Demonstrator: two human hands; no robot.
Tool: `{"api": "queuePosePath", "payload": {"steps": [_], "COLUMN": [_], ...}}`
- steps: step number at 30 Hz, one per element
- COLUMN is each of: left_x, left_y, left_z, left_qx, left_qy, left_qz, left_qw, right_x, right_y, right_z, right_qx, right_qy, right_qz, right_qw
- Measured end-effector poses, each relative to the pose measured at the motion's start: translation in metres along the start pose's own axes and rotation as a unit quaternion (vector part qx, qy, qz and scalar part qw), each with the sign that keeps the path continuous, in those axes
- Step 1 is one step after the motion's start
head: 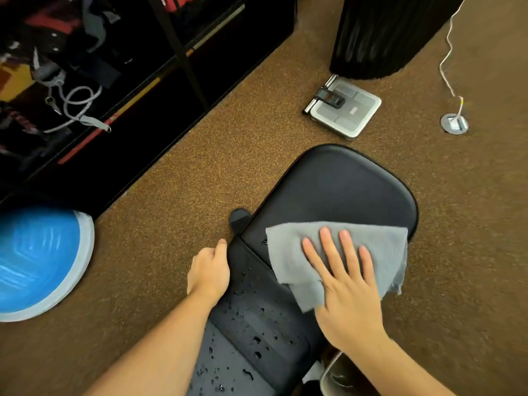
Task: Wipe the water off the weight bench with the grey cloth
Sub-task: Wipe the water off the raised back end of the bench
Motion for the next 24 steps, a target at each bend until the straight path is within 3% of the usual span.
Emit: {"api": "queuePosePath", "payload": {"steps": [4, 7, 14, 19, 22, 24], "left_x": [0.0, 0.002, 0.002, 0.0, -0.001, -0.001], "left_y": [0.0, 0.002, 0.002, 0.0, 0.0, -0.001], "left_z": [-0.001, 0.0, 0.0, -0.001, -0.001, -0.002], "left_qx": [0.008, 0.014, 0.026, 0.026, 0.021, 0.025], "left_qy": [0.0, 0.004, 0.001, 0.001, 0.002, 0.002], "left_qz": [0.002, -0.005, -0.01, -0.008, -0.008, -0.006], "left_qw": [1.0, 1.0, 1.0, 1.0, 1.0, 1.0], "right_x": [0.005, -0.057, -0.172, -0.078, -0.015, -0.014], "right_y": [0.02, 0.036, 0.025, 0.011, -0.006, 0.01], "right_z": [0.016, 0.035, 0.045, 0.024, 0.008, 0.008], "right_qx": [-0.014, 0.004, 0.047, 0.035, 0.019, 0.018], "right_qy": [-0.009, 0.022, -0.006, -0.012, -0.026, -0.015], "right_qz": [-0.005, -0.032, -0.008, 0.057, 0.15, 0.148], "right_qw": [1.0, 0.999, 0.999, 0.998, 0.988, 0.989]}}
Point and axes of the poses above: each hand's wrist, its own x-axis away from the middle knuckle, its own z-axis out of the back of the hand, y = z × x, the point moved 6 cm from there along -x, towards the middle knuckle, and after that the axes turned 7 degrees about z, right-handed, at the moved point
